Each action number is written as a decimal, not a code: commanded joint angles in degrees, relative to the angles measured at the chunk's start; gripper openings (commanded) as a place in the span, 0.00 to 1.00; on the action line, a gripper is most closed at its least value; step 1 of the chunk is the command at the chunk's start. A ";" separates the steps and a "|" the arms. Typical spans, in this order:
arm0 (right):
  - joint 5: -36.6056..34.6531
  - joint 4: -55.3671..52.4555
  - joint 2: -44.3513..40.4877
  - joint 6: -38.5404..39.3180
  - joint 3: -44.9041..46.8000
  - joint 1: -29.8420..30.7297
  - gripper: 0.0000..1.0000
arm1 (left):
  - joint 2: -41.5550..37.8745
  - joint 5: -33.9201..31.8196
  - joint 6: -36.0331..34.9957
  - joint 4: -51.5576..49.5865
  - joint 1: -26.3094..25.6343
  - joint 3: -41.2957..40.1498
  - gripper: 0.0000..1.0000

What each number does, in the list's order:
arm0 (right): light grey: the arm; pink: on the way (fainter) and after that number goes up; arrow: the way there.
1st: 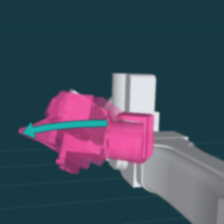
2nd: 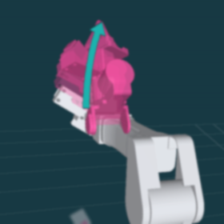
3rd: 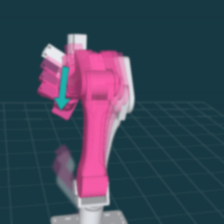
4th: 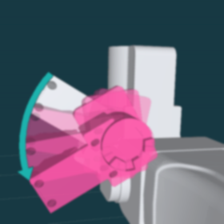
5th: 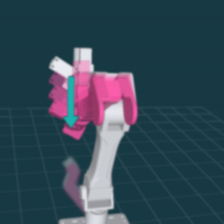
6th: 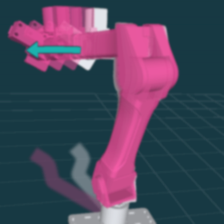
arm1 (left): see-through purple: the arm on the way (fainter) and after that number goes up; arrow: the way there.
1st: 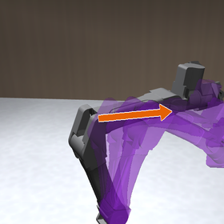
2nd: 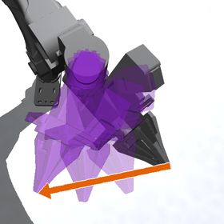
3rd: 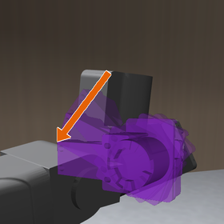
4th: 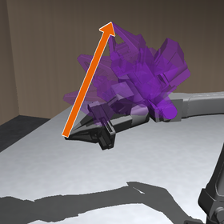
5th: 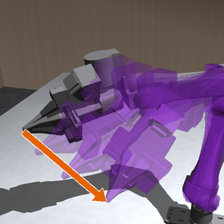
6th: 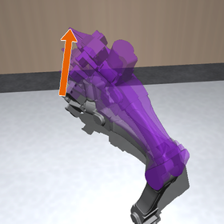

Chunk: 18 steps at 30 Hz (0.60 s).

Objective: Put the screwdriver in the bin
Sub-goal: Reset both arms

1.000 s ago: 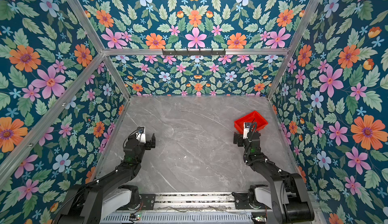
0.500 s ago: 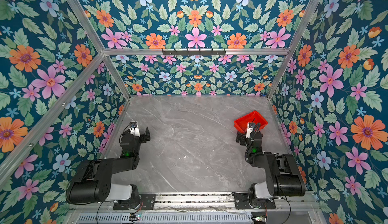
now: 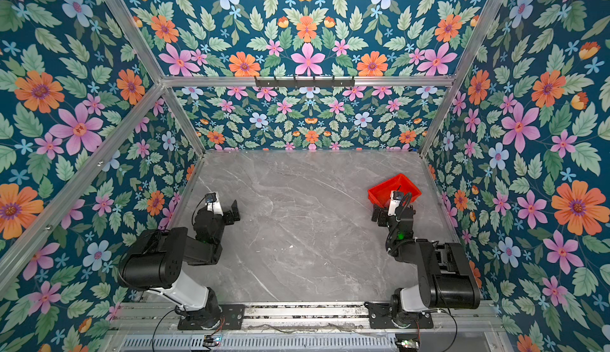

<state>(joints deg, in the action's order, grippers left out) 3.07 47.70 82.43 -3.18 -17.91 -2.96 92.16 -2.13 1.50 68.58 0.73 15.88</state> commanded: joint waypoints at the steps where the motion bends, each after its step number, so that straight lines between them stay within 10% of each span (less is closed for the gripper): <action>1: 0.53 1.70 -0.03 -0.07 -0.23 0.02 0.99 | -0.13 -0.15 0.31 2.37 0.06 0.17 1.00; 18: 0.27 1.77 -0.01 0.12 -0.20 0.01 0.99 | -0.03 -0.84 -1.06 1.11 -0.91 1.00 1.00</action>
<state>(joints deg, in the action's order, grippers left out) 3.07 47.70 82.43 -3.29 -17.93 -2.96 92.33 -2.55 1.06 68.93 -0.25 16.95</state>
